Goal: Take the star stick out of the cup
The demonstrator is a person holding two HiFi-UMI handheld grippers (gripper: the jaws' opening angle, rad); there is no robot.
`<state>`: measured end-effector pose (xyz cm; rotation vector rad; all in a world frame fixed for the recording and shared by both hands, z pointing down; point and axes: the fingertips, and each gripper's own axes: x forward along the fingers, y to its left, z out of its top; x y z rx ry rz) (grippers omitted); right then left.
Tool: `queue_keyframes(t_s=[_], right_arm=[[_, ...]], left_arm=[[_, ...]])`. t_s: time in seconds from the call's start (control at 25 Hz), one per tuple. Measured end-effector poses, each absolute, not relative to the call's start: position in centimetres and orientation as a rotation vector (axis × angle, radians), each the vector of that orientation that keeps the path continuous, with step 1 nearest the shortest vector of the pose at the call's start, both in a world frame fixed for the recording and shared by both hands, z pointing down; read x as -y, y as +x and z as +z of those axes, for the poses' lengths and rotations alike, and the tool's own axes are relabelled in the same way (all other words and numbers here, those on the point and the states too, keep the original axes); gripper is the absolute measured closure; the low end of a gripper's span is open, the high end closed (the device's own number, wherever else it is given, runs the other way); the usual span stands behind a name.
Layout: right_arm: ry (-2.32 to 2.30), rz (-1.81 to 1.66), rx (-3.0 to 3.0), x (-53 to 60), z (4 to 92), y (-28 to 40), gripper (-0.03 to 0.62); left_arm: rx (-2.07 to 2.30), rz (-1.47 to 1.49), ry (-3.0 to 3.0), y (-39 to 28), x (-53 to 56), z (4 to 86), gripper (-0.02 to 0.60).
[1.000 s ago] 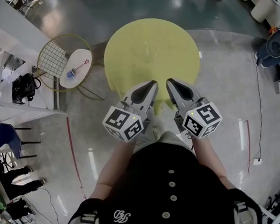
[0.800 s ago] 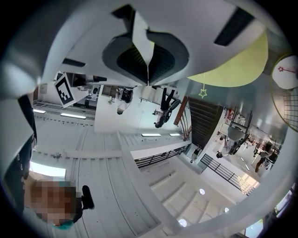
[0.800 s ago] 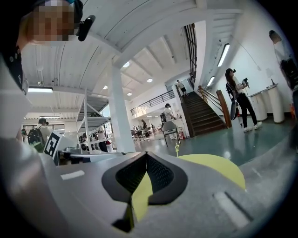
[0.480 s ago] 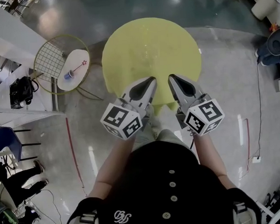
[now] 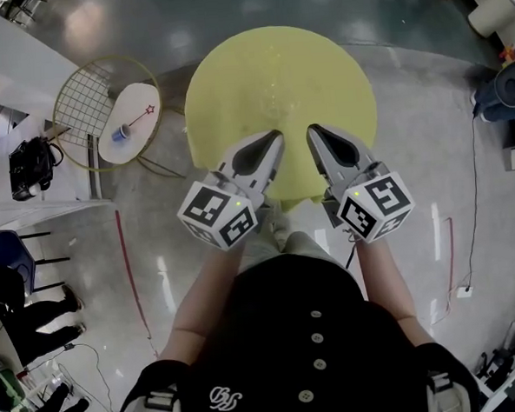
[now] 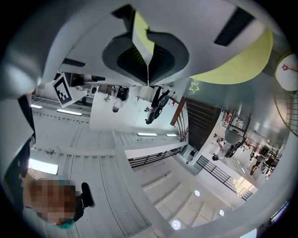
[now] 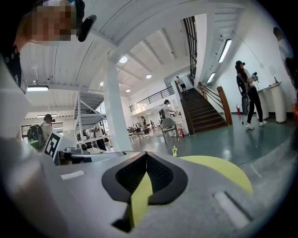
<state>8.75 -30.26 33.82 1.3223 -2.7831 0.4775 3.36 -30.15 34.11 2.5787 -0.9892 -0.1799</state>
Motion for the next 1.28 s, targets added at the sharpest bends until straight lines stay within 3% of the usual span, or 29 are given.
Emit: queue_keyframes(t_s=[1.28], right_arm=[[1.334,0.669,2.607,43.9,40.6,6.3,0.589]], left_arm=[[0.889,-0.074,2.404,1.5,40.3,42.2,0.563]])
